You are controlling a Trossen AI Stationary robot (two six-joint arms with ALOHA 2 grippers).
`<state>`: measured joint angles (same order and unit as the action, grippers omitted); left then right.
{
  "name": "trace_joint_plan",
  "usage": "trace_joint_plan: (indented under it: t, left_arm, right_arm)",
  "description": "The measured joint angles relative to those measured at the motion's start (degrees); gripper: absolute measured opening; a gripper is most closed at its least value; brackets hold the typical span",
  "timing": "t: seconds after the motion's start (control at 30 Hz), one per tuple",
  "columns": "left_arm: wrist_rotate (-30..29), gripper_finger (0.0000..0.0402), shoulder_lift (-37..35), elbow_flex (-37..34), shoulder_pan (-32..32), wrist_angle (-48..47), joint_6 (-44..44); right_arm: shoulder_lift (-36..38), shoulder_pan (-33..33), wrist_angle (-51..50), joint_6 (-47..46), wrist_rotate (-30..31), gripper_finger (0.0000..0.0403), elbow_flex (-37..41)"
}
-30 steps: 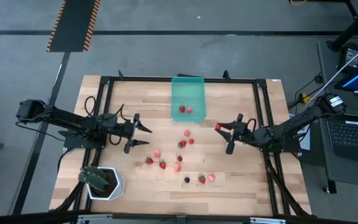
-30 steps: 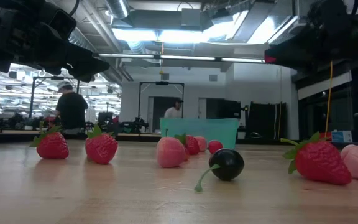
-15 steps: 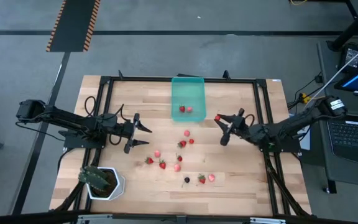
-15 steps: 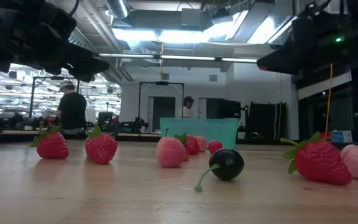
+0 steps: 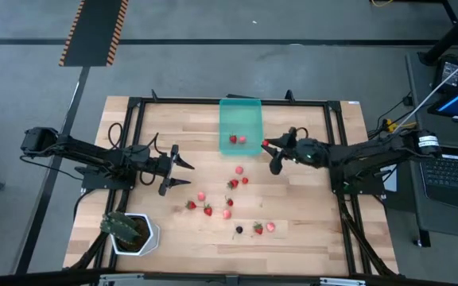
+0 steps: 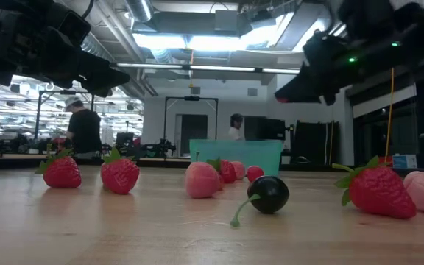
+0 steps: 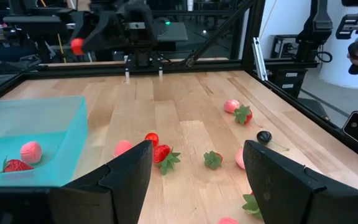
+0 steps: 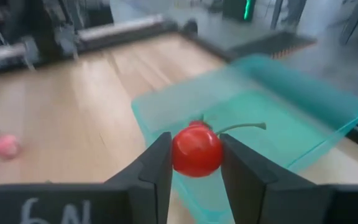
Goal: Pick and placing Produce into tupperware
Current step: Put the red cherry into the blue bin
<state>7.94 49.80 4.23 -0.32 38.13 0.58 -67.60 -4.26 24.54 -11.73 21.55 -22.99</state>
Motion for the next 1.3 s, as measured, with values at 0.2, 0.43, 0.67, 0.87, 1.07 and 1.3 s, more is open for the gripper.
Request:
trace_joint_plan:
  t: [0.2,0.43,0.67,0.87,1.07,1.3]
  left_arm:
    - [0.0,0.0245,0.0,0.0,0.0,0.0,0.0]
    - [0.0,0.0245,0.0,0.0,0.0,0.0,0.0]
    - [0.0,0.0245,0.0,0.0,0.0,0.0,0.0]
    - [0.0,0.0245,0.0,0.0,0.0,0.0,0.0]
    - [0.0,0.0245,0.0,0.0,0.0,0.0,0.0]
    - [0.0,0.0245,0.0,0.0,0.0,0.0,0.0]
  right_arm:
    - [-5.0,-5.2,-9.3,3.4,-6.2,0.0116,-8.7]
    - [-12.0,-12.9,-18.6,5.8,-18.3,0.0116,-18.6]
    - [-19.7,-18.4,-33.3,9.0,-29.1,0.0116,-30.5]
    - [-27.7,-20.3,-46.5,13.0,-31.9,0.0116,-41.8]
    - [-36.3,-21.1,-56.2,16.9,-32.0,0.0116,-51.2]
    - [-41.2,-22.6,-55.7,17.9,-31.0,0.0116,-54.0]
